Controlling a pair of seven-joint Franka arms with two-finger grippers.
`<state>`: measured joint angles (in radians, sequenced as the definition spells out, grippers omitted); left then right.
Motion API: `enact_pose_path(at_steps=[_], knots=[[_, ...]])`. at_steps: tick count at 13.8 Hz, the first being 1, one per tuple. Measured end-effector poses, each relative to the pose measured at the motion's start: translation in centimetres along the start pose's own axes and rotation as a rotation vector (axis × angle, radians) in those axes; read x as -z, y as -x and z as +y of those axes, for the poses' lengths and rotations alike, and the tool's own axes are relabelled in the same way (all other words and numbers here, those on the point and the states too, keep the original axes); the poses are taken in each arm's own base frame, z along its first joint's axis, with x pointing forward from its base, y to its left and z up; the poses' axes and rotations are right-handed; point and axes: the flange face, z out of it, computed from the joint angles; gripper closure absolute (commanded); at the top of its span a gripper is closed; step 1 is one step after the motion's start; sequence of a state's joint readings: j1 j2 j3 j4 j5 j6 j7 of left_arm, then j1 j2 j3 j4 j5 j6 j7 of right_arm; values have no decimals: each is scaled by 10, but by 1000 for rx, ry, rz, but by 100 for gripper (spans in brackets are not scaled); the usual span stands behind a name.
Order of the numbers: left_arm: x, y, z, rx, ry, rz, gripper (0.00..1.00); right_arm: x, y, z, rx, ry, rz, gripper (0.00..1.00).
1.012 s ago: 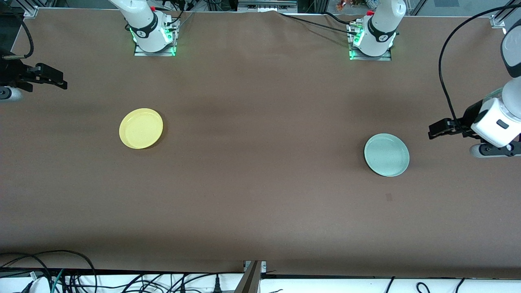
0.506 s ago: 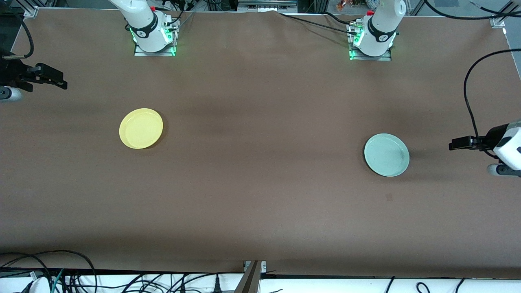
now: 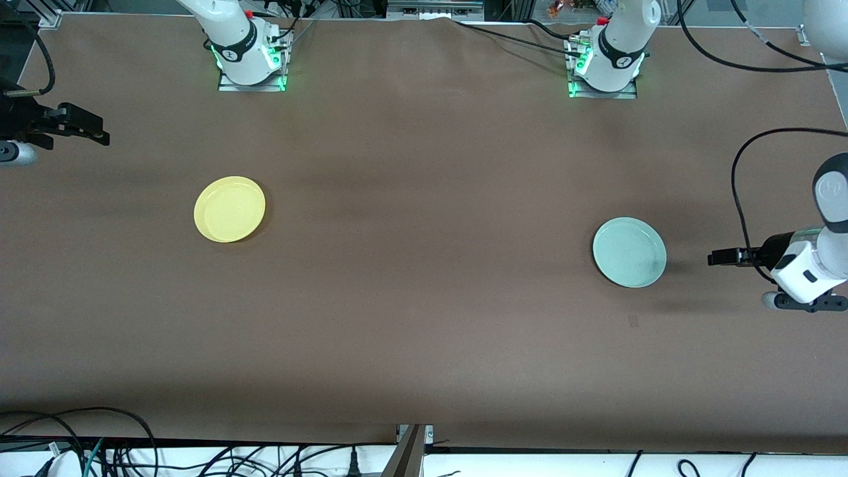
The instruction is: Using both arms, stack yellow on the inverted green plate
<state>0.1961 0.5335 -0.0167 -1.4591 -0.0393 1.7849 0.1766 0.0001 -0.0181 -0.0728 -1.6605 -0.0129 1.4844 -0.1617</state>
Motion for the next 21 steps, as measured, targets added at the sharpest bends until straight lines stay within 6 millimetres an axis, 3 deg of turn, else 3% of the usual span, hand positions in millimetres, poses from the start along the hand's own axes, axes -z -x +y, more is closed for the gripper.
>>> enact_pose_path(at_steps=[3,10,21], knots=[[-38,-10,-14,21,15,8,0,0,0,0,0,0,0,0],[-115,-11,-22,70,73,26,0,0,0,0,0,0,0,0],[-170,6,-13,70,73,16,0,0,0,0,0,0,0,0]])
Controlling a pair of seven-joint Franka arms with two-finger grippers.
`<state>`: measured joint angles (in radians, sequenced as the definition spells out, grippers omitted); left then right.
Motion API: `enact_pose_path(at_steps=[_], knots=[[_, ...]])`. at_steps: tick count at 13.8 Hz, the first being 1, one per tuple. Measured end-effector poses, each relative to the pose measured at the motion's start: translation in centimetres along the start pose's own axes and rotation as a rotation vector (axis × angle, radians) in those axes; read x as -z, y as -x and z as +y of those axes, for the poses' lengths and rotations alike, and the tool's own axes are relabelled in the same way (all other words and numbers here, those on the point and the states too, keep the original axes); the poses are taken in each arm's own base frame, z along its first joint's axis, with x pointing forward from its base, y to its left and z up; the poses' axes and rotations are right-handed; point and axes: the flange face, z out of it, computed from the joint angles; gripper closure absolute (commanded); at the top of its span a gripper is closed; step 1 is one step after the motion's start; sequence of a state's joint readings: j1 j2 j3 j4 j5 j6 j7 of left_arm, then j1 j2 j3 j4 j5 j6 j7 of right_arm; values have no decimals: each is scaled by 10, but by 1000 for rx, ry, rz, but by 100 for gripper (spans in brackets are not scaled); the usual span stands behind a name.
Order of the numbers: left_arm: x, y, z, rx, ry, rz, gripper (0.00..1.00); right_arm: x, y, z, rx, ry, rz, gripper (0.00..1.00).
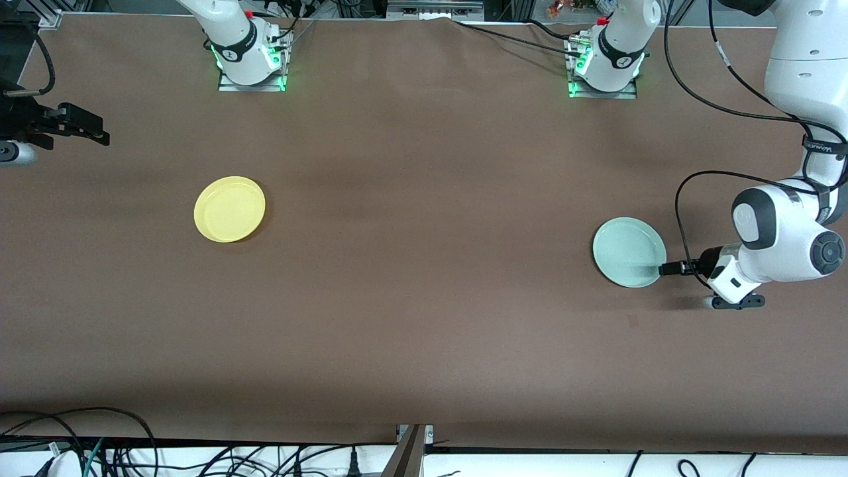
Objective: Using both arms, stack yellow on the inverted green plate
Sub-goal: 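Grasp the green plate rim with the left gripper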
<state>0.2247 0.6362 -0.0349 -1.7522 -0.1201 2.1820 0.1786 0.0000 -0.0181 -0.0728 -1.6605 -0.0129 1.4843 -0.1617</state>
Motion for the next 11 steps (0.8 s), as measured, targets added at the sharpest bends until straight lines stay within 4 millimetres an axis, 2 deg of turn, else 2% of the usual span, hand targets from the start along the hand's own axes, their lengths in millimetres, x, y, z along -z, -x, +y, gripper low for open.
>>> enact_pose_path(at_steps=[8,9,11], knots=[[-19,16,9,-9,10,-45,0,0,0,0,0,0,0,0],[-19,16,9,-9,10,-46,16,0,0,0,0,0,0,0],[-20,16,9,-10,10,-46,31,0,0,0,0,0,0,0]])
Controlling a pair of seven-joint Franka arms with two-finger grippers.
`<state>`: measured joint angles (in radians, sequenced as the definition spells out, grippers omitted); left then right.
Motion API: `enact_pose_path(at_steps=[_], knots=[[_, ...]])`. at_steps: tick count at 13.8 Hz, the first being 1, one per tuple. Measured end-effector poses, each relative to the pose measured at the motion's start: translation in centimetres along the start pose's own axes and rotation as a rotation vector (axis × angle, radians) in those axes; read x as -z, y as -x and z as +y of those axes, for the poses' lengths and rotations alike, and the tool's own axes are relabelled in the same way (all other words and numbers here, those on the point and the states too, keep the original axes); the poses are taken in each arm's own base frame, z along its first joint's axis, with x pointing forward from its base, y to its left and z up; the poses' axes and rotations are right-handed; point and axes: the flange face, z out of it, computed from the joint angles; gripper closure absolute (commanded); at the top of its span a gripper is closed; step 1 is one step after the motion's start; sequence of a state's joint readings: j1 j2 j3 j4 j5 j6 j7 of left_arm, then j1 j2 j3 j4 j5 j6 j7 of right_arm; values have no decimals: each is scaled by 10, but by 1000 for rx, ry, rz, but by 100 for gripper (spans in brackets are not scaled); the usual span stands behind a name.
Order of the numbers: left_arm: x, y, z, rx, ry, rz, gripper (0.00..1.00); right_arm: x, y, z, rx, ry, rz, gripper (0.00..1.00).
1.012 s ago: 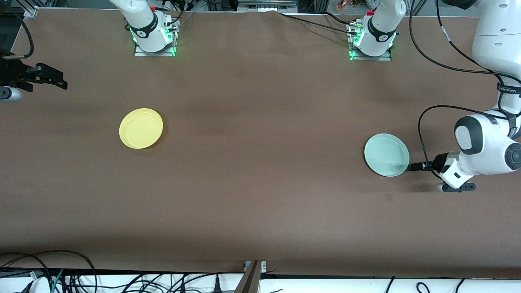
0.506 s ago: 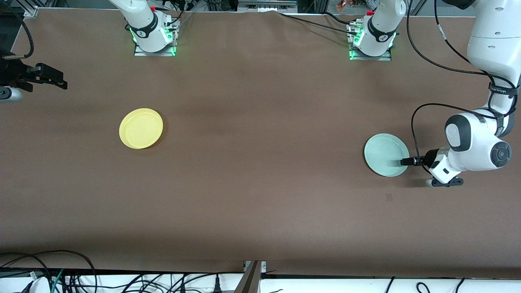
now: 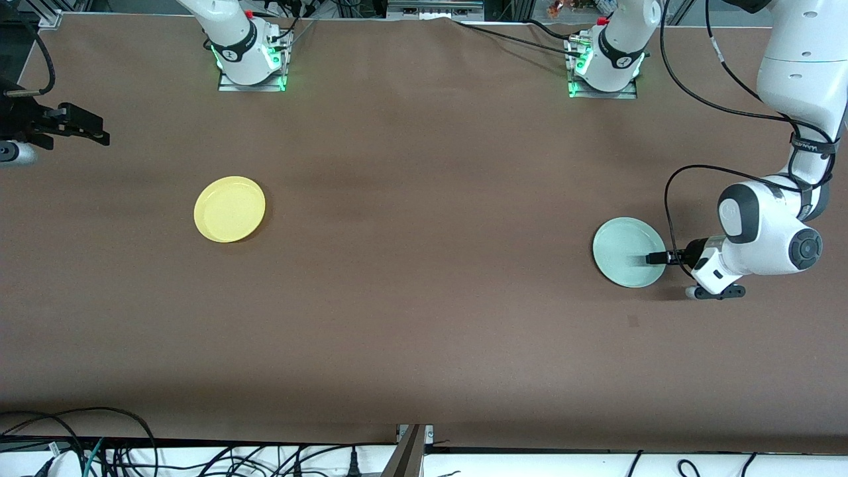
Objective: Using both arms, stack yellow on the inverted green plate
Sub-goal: 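Grasp the green plate rim with the left gripper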
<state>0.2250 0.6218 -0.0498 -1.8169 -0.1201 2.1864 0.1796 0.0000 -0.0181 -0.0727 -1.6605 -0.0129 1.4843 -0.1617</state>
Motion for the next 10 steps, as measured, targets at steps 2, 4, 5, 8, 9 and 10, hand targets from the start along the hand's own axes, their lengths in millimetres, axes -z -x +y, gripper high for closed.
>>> enact_pose_path(at_steps=[2,4,5,8,9,10], knots=[[-1,0,0,-3,0,-2,45,0,0,0,0,0,0,0],[-2,1,0,-17,1,-5,59,0,0,0,0,0,0,0],[-3,2,0,-27,1,-7,67,0,0,0,0,0,0,0],[-4,2,0,-39,1,-9,90,0,0,0,0,0,0,0],[-4,2,0,-40,1,-9,100,0,0,0,0,0,0,0],[-4,2,0,-40,1,-9,100,0,0,0,0,0,0,0]])
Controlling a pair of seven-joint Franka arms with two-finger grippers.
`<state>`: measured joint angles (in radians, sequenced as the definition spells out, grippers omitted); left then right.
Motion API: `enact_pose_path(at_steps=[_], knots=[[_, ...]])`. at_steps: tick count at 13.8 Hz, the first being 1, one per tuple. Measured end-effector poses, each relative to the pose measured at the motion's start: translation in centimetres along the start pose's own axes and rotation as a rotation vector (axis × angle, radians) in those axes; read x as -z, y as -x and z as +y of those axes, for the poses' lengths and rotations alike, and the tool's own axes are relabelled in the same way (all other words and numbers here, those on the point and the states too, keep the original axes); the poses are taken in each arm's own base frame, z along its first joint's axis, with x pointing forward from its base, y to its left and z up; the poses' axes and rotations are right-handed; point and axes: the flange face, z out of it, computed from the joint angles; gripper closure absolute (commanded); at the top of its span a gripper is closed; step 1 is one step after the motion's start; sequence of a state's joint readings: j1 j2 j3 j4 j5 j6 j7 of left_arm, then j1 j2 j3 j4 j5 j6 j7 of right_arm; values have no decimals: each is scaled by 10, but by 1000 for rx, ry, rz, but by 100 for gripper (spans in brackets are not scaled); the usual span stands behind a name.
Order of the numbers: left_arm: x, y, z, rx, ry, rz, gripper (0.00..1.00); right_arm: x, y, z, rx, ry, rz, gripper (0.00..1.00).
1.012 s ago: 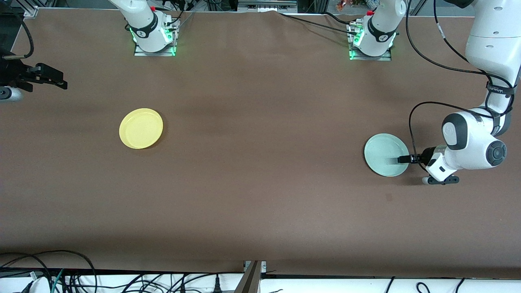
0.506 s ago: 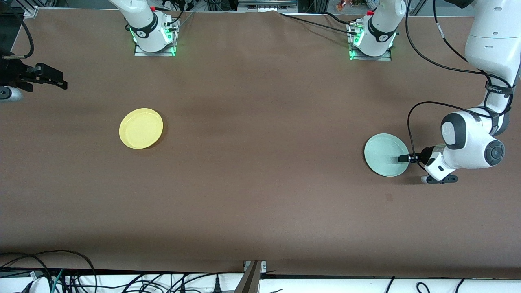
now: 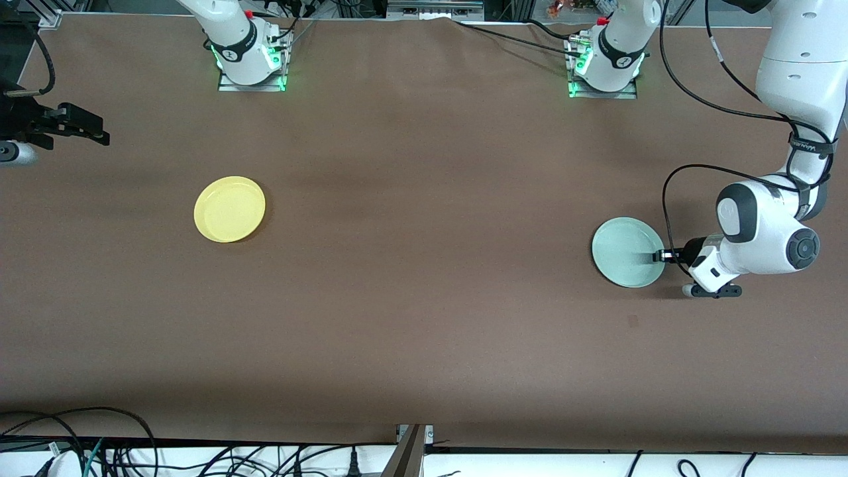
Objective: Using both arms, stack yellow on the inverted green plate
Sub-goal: 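Grasp the green plate rim with the left gripper, then lift the green plate and tilt it on edge with the left gripper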
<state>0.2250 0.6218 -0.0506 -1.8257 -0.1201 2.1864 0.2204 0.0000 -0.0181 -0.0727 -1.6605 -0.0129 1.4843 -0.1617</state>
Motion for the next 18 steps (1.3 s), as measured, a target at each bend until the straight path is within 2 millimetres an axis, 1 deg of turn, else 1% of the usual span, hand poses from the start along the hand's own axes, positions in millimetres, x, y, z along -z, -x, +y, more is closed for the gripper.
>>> enact_pose_path(at_steps=[3,8,10,12,13,15,16,18], knots=[[5,1,2,-7,0,4,100,0,0,0,0,0,0,0],[7,0,2,-17,-1,9,100,0,0,0,1,0,0,0],[17,-4,2,-38,-5,31,100,0,0,0,1,0,0,0],[40,-12,7,-55,-9,60,100,0,0,0,1,0,0,0],[54,-17,12,-67,-8,70,100,0,0,-1,1,0,0,0],[83,-30,35,-105,-5,101,100,0,0,-1,1,0,0,0],[95,-35,49,-128,-8,119,100,0,0,-1,2,0,0,0],[115,-44,84,-180,-18,155,100,0,-1,-3,6,1,0,0]])
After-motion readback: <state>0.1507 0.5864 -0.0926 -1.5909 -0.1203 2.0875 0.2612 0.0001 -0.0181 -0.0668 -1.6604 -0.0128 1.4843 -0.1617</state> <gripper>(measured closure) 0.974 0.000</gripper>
